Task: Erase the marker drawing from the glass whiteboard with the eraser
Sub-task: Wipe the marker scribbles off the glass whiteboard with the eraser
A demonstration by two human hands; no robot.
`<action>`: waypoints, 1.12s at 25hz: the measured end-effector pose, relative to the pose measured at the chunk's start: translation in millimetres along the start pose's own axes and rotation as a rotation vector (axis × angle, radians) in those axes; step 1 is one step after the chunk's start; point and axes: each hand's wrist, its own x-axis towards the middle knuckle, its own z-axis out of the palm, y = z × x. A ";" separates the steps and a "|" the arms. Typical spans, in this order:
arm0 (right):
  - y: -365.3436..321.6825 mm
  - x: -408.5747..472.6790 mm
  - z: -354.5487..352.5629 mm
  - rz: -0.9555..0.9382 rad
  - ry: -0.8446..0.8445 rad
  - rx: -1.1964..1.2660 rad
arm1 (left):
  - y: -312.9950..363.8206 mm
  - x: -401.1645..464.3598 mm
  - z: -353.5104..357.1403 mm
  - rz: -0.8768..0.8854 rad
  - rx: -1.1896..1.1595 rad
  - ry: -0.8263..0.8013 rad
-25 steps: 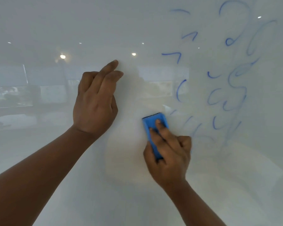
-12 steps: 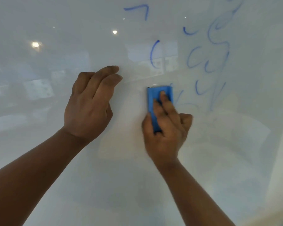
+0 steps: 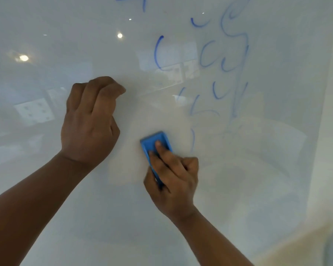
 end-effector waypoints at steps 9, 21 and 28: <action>-0.5 -17.1 -0.7 0.067 0.013 0.025 | 23.8 -22.9 14.7 0.089 -0.026 -0.077; 57.3 15.5 -34.8 0.172 0.118 -0.126 | 29.6 -22.7 16.3 0.036 -0.004 -0.064; 40.4 21.9 -21.6 0.052 0.069 -0.031 | 30.3 -17.9 15.3 0.064 0.018 -0.107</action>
